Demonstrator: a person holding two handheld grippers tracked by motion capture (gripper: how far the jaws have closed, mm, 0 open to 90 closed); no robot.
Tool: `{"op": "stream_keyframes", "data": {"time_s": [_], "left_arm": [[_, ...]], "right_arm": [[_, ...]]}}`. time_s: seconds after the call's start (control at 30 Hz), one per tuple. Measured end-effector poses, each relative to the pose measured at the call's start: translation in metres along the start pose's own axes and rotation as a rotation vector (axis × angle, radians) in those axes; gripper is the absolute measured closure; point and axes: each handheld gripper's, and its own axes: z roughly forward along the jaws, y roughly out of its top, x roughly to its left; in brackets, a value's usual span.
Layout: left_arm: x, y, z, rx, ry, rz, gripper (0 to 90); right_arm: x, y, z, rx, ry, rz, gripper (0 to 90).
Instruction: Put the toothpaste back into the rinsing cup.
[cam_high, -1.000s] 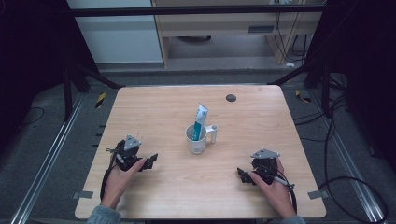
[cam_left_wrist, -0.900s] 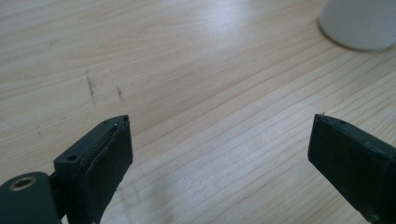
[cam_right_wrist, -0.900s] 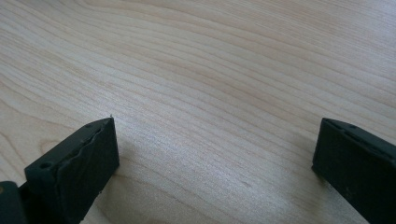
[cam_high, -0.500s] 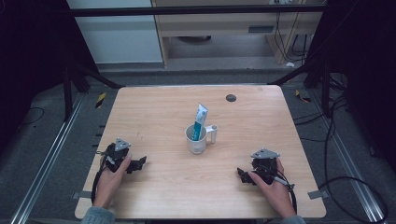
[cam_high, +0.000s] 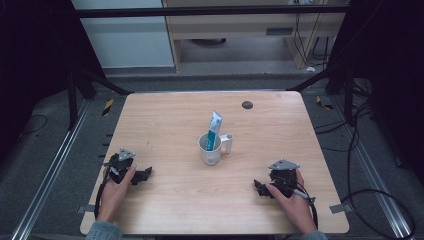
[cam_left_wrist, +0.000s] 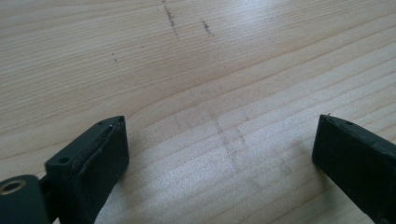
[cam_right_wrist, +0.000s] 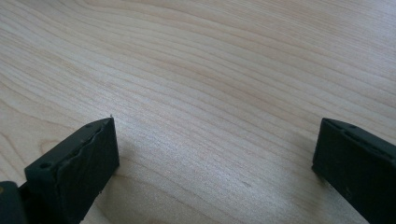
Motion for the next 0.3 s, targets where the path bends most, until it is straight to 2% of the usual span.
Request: {"op": "stream_keyframes", "data": {"time_s": [0.3], "left_arm": [[0.0007, 0.0009, 0.0015, 0.007, -0.008, 0.005, 0.0]], "right_arm": [[0.0000, 0.0001, 0.0000, 0.000, 0.000, 0.000, 0.5]]}}
